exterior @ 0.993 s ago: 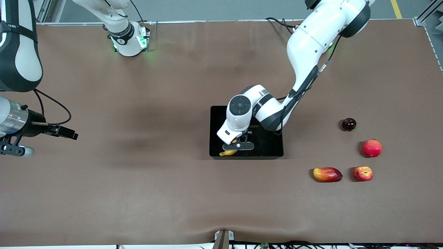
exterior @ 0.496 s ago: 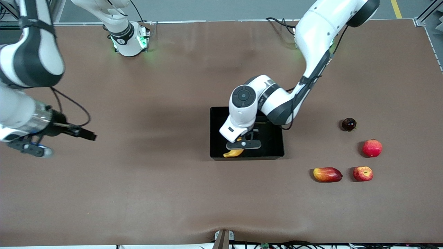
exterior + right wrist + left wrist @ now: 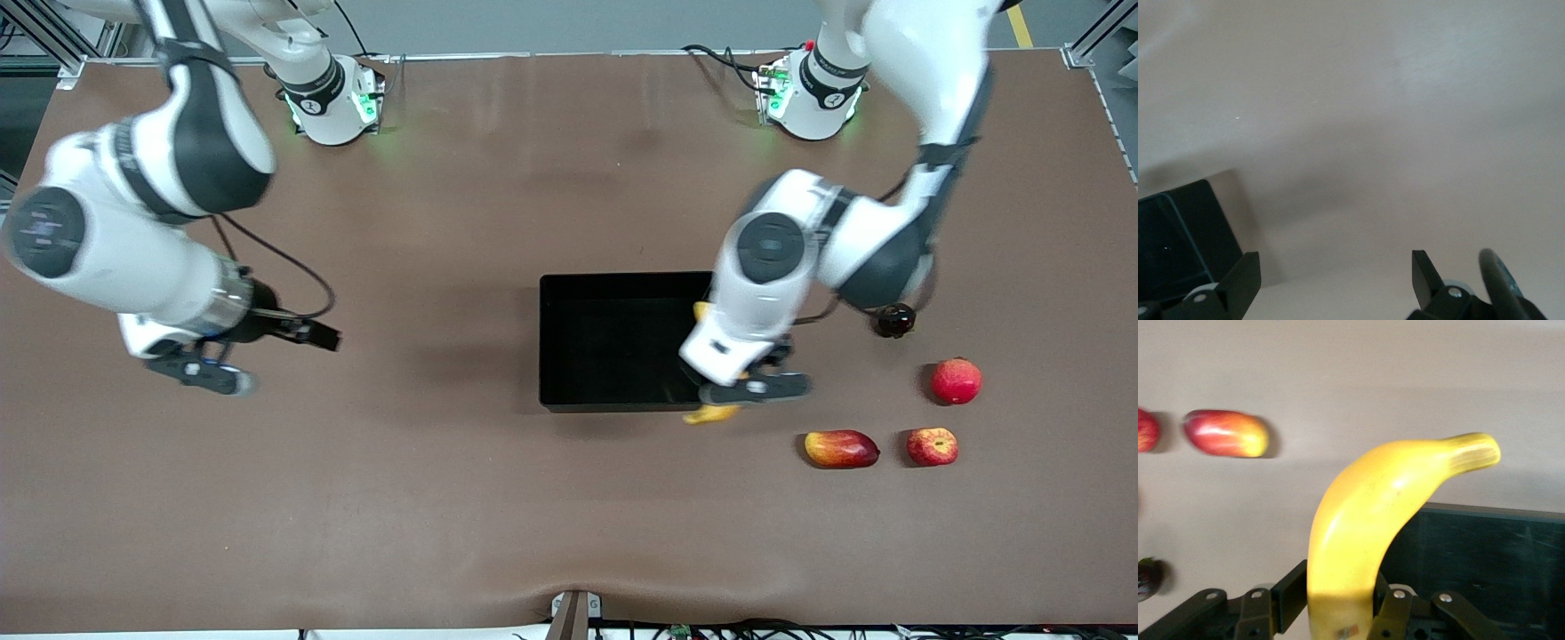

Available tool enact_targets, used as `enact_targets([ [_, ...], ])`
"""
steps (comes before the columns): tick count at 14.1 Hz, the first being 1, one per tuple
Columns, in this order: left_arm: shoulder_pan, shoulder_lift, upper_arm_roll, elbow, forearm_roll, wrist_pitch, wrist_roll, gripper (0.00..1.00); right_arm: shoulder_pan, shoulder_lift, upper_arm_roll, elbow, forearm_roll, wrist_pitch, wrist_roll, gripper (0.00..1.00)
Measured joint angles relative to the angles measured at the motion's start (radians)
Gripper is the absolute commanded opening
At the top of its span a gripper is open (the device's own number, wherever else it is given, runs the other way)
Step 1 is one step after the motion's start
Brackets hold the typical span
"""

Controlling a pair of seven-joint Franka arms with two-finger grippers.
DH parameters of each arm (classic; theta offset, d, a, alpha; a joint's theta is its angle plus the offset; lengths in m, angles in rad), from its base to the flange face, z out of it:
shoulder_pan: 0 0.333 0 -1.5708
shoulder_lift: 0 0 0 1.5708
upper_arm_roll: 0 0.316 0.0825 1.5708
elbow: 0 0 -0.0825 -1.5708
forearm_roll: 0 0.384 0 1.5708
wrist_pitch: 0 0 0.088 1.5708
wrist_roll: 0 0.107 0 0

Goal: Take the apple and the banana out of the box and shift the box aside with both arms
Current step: 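Carry the banana to the fruits while the right gripper grips the tray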

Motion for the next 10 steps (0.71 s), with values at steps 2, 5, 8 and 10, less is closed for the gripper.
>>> enact_targets([
  [2,0.092,-0.047,-0.007,-0.083,-0.007,0.000,0.004,0.00,0.071,0.042,0.001,-0.001,0.002,0.062,0.081,1.00],
  [5,0.228,-0.096,-0.009,-0.197,-0.010,0.007,-0.003,0.00,0.186,0.132,0.001,0.000,0.002,0.164,0.219,1.00],
  [8,0.379,-0.109,-0.010,-0.288,-0.011,0.086,-0.002,0.00,0.267,0.237,0.001,0.017,0.002,0.287,0.265,1.00],
  [10,0.449,-0.099,-0.009,-0.344,-0.012,0.183,-0.002,0.00,0.319,0.309,-0.001,0.028,0.002,0.402,0.266,1.00],
])
